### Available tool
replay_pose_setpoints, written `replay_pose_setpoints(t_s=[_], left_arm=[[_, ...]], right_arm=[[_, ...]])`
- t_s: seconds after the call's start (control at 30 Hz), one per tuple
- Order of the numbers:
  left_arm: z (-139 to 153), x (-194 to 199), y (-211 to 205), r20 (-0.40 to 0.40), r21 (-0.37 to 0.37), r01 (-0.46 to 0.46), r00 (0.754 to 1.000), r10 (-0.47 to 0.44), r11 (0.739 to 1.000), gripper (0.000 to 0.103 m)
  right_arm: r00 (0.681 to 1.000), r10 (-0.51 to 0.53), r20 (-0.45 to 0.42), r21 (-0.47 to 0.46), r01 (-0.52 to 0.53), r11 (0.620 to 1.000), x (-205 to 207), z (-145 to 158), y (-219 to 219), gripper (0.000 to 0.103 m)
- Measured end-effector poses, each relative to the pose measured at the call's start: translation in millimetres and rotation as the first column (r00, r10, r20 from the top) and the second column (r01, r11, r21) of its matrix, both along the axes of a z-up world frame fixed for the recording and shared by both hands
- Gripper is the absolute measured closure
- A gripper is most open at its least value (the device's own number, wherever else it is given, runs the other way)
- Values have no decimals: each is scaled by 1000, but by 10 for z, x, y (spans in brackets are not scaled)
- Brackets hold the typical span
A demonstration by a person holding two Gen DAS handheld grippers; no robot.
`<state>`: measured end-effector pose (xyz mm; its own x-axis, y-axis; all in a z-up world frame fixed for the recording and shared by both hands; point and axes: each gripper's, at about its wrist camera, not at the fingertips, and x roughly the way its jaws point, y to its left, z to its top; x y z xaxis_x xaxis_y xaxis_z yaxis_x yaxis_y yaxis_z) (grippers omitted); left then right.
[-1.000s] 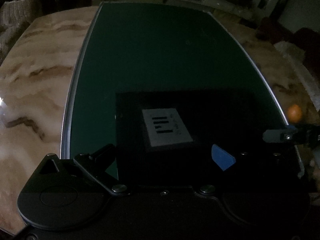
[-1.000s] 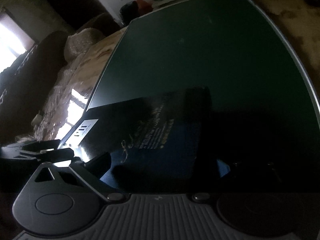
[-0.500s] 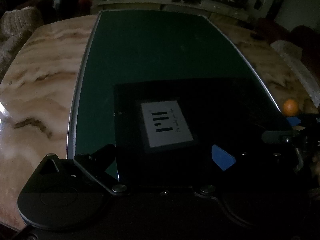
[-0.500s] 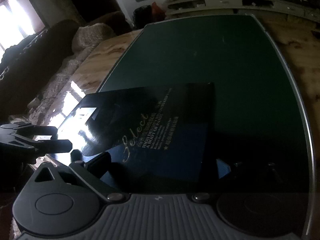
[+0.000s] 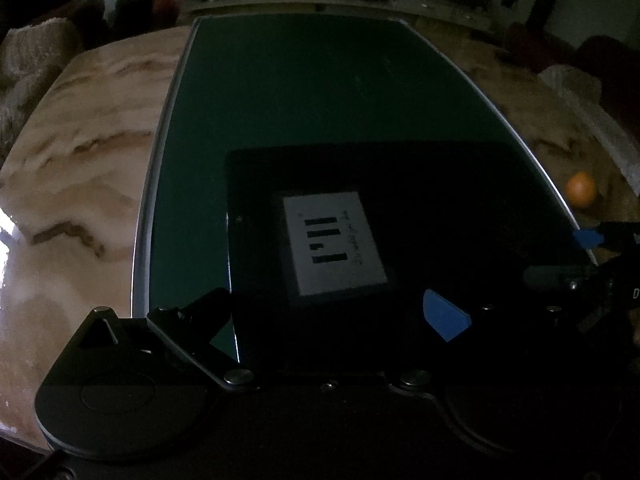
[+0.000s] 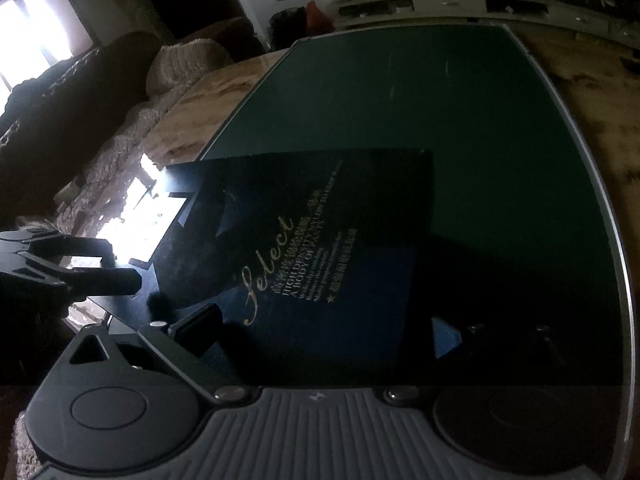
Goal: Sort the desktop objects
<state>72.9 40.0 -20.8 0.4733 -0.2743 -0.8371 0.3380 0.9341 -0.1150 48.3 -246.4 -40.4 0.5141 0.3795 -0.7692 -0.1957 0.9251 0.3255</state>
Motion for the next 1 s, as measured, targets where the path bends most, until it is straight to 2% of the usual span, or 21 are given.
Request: replay_pose_setpoints(t_s=[0.37,0.67,0.8,0.93,1.0], left_arm=[[-183,-27,-56,9,30,-33,999,33,999,0],[-328,23,-59,-15,34,-70,997,70,997,0],[-324,16,27,-30,1,-109,994,109,994,0],[-269,-81,142,-15,-13,-157,988,156,988,0],[-207,-201,204,1,-31,-184,983,184,982,0]], right_arm=[[1000,-2,13,-40,2,999,65,-123,107,0],[1000,-28,2,-58,28,998,72,-280,121,0],[999,-14,49,-106,19,994,-34,-243,142,0],[991,2,131,-205,25,978,-204,-160,198,0],[987,15,163,-225,22,974,-298,-121,209,0]])
